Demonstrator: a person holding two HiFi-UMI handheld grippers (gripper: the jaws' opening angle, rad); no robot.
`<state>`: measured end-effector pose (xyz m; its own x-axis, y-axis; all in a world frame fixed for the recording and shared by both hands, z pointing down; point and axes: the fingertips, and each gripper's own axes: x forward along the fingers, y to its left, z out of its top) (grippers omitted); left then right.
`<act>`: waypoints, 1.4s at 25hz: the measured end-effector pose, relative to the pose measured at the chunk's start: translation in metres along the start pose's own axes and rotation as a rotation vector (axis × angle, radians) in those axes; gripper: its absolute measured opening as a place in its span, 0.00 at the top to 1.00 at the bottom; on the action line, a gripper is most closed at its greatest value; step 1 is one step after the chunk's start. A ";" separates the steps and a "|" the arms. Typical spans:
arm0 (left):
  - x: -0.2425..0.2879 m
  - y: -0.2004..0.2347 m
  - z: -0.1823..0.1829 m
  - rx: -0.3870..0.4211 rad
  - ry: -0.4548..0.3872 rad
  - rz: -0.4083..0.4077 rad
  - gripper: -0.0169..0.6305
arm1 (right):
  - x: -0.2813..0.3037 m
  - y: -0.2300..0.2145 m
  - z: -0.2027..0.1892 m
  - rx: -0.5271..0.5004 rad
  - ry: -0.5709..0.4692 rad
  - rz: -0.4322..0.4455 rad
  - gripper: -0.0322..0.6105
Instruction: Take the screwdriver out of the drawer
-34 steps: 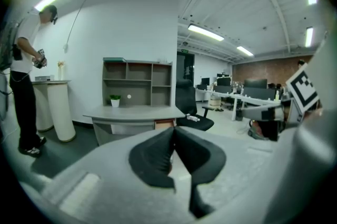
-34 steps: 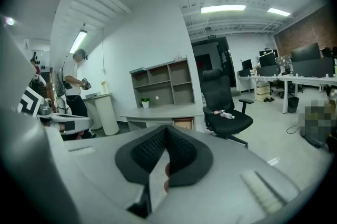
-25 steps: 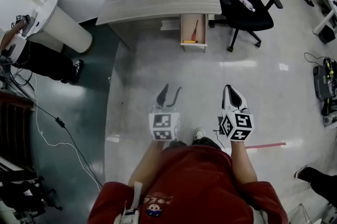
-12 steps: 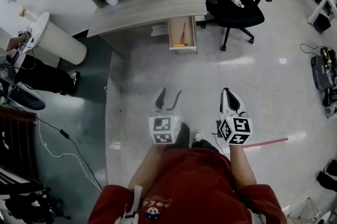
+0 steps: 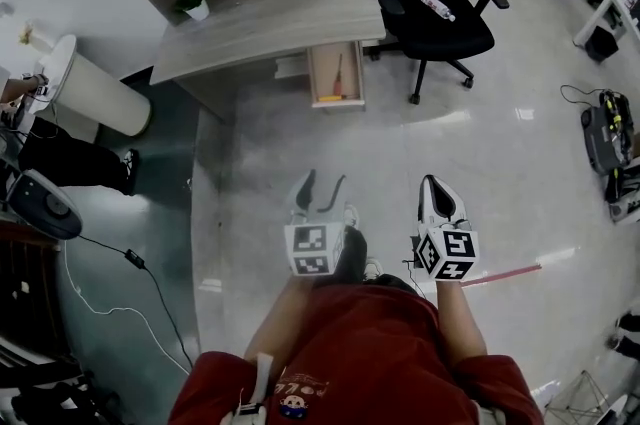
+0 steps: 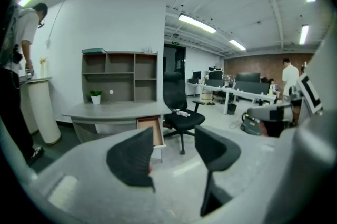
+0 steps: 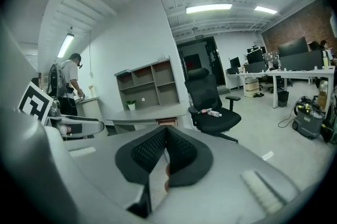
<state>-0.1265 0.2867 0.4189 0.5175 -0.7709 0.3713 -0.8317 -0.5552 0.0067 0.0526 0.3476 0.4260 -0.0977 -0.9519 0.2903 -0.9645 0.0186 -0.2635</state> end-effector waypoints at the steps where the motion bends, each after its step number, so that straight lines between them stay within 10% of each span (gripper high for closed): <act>1: 0.008 0.005 0.001 -0.002 0.002 -0.004 0.60 | 0.009 0.000 0.002 -0.002 0.002 -0.003 0.95; 35: 0.216 0.200 0.070 -0.035 0.034 -0.066 0.61 | 0.280 0.029 0.087 -0.028 0.047 -0.083 0.95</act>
<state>-0.1667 -0.0124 0.4355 0.5646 -0.7217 0.4006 -0.8030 -0.5925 0.0642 0.0181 0.0551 0.4200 -0.0283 -0.9351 0.3532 -0.9762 -0.0501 -0.2109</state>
